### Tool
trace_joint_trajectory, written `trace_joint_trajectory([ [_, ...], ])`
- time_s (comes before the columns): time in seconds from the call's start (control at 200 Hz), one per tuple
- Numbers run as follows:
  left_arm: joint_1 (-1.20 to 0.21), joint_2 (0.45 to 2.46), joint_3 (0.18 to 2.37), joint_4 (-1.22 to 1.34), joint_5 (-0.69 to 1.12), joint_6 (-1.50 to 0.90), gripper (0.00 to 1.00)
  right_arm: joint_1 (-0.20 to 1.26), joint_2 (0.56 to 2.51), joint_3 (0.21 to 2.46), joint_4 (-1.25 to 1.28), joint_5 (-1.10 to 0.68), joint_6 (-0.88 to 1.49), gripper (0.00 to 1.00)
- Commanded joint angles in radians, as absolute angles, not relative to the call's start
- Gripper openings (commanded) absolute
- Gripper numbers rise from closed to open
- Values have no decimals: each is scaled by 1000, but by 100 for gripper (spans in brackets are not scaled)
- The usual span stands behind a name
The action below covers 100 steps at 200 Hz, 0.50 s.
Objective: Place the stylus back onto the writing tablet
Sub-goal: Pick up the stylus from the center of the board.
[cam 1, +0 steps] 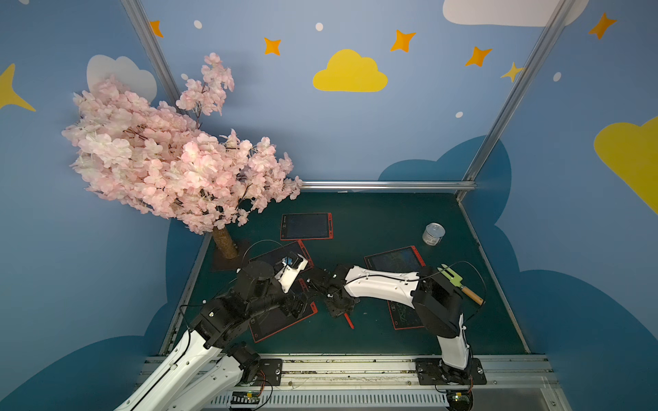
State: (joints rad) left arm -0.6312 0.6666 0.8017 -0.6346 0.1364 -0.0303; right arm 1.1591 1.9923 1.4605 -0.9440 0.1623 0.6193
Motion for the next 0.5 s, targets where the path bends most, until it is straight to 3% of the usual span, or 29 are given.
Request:
trace_joint_trajectory([
  [0.0,-634,665,795,-612,159,-29,93,1135,1921,1423,-969,184,609,9],
  [0.496,-634,843,893,-524,313,-30,94,930,1718,1217,-865,123,586,10],
])
